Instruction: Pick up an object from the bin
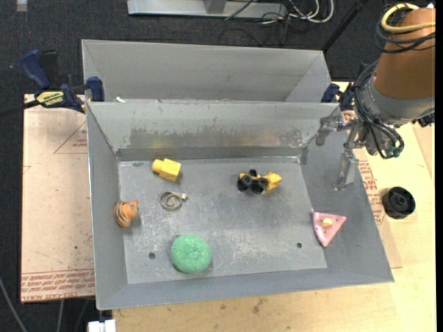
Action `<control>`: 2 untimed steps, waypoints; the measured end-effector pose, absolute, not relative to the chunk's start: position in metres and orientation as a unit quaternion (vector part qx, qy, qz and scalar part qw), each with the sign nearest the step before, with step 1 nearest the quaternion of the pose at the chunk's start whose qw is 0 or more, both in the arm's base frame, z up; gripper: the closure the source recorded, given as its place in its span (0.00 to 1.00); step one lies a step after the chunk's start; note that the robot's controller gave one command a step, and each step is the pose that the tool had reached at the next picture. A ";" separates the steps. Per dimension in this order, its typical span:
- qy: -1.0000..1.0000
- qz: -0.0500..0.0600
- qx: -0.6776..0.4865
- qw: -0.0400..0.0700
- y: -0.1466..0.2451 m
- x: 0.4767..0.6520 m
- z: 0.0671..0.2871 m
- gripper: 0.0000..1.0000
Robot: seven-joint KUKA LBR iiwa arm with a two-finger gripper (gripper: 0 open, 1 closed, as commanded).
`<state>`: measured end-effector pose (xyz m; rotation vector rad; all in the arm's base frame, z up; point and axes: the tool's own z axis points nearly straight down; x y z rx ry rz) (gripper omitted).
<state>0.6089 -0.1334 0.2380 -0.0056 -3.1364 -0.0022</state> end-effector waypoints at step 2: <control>-1.000 0.000 0.001 -0.001 -0.133 0.611 0.243 0.00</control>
Offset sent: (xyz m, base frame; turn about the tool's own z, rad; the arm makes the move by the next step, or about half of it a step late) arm 0.0325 0.0008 -0.1036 -0.3007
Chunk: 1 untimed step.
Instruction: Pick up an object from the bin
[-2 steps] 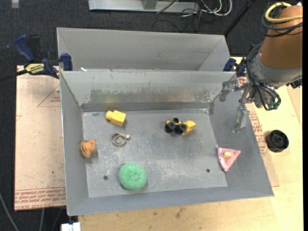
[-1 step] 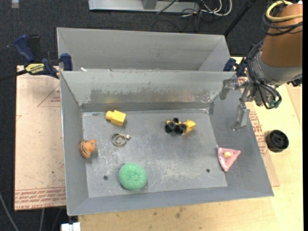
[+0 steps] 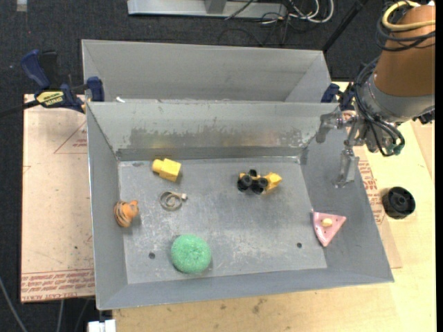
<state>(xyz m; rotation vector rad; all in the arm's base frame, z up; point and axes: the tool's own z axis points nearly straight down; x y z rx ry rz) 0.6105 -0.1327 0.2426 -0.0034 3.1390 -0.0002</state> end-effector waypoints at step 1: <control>1.000 -0.001 -0.011 0.003 -0.133 0.612 0.238 0.00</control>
Offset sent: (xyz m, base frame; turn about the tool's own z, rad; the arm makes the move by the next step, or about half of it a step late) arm 0.0362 0.0508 -0.0068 -0.2370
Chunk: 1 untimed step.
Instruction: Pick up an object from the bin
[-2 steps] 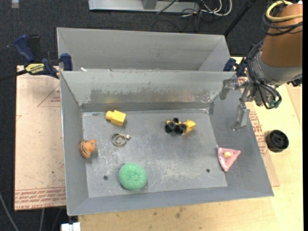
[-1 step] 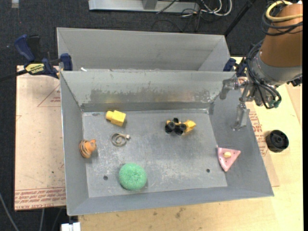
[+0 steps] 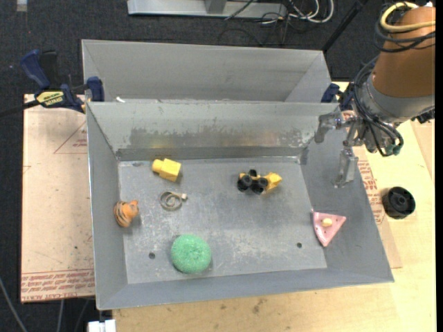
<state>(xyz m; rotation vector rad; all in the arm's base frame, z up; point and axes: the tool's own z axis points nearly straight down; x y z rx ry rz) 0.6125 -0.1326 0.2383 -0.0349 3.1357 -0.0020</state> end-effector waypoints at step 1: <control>0.995 0.000 -0.103 0.002 -0.098 0.636 0.235 0.00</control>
Offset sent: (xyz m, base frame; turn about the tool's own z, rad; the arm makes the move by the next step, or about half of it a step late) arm -0.0052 0.0472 -0.0830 -0.0387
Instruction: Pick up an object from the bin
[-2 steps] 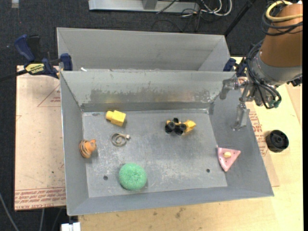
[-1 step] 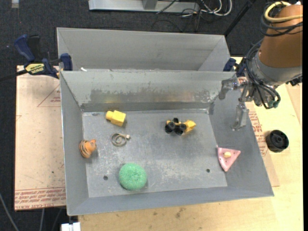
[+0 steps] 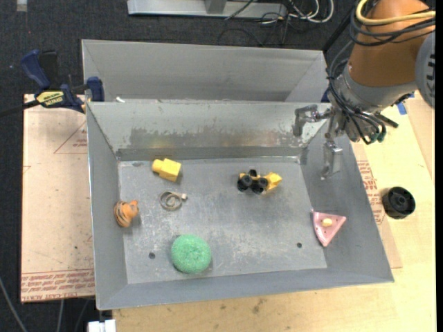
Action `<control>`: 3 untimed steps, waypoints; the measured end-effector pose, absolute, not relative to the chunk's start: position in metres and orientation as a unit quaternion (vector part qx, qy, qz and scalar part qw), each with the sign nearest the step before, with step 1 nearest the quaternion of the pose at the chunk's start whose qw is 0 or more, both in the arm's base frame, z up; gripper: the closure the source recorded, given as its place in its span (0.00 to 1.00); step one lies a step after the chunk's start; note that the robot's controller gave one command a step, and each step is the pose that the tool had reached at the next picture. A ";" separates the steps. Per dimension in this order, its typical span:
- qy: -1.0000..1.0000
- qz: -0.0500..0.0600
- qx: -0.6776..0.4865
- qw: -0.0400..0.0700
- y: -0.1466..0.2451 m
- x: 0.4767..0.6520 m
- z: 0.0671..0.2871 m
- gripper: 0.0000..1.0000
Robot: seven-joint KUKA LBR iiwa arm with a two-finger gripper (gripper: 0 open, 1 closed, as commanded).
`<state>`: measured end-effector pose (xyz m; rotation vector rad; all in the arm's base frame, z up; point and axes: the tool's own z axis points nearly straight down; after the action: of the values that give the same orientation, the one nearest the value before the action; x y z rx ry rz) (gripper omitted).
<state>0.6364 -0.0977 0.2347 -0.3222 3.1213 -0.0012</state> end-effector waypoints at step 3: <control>0.987 0.001 -0.159 0.002 -0.046 0.614 0.125 0.00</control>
Offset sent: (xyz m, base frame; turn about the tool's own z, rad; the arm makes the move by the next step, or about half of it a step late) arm 0.0037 0.0716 -0.1049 -0.1140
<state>0.6144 -0.0458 0.1255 -0.4976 3.0975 0.0022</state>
